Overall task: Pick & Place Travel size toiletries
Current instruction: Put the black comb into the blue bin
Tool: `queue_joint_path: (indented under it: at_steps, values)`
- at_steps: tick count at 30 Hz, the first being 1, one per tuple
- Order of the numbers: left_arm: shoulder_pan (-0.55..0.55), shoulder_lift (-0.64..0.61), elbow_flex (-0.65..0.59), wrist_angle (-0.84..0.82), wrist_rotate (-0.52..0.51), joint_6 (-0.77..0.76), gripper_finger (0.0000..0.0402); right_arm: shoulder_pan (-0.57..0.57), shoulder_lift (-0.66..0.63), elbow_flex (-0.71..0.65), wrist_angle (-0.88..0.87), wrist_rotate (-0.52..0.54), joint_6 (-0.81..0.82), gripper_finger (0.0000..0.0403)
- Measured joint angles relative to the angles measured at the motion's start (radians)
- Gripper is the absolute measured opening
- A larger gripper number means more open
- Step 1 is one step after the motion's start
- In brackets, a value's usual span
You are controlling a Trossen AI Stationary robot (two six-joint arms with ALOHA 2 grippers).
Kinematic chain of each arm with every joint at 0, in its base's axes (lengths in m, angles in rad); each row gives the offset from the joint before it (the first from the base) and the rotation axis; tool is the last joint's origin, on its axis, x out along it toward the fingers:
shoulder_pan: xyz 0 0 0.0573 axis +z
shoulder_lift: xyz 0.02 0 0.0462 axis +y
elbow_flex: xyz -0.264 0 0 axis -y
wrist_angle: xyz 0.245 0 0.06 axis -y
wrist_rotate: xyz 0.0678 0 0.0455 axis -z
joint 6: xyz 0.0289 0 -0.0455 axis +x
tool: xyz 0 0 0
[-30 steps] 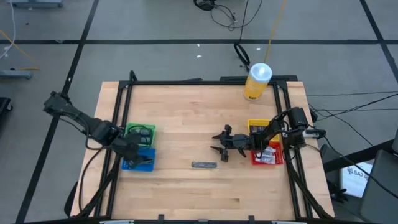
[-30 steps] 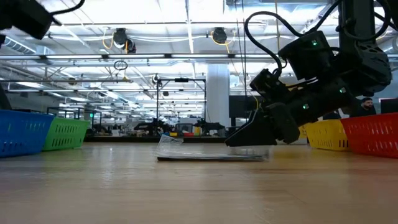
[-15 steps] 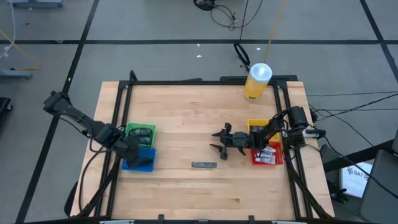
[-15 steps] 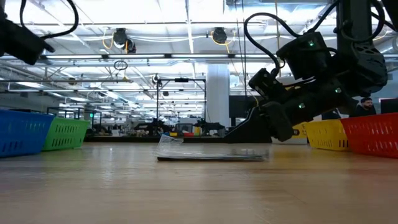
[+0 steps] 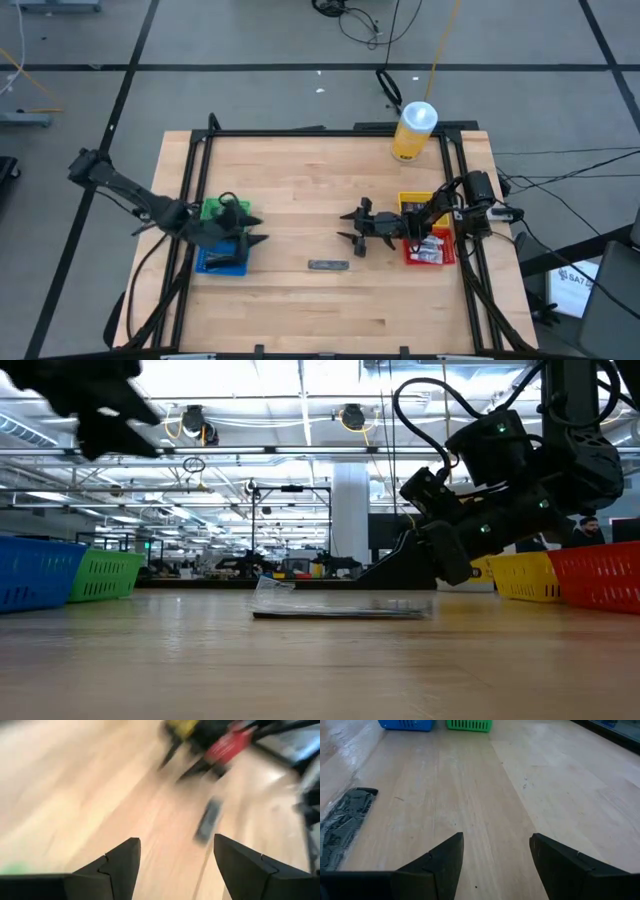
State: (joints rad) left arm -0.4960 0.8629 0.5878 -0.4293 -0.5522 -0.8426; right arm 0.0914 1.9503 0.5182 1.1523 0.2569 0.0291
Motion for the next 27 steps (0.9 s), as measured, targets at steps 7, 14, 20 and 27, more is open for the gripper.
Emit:
queue_joint_path:
  at_steps: [7, 14, 20, 27]
  values:
    - [0.141, 0.196, -0.143, 0.67, 0.093, 0.403, 0.025, 0.002, 0.0, 0.001, 0.029, -0.102, -0.023, 0.0224]
    - [0.254, 0.499, -0.086, 0.895, 0.328, 0.614, 0.025, 0.007, 0.0, 0.013, 0.056, -0.17, -0.026, 0.0224]
    - [0.284, 0.769, 0.074, 0.895, 0.497, 0.666, 0.0249, 0.02, -0.043, 0.053, 0.003, -0.336, 0.017, 0.0224]
    - [0.28, 0.963, 0.221, 0.88, 0.556, 0.728, 0.0184, 0.1, -0.168, 0.129, -0.344, -0.381, -0.083, 0.0224]
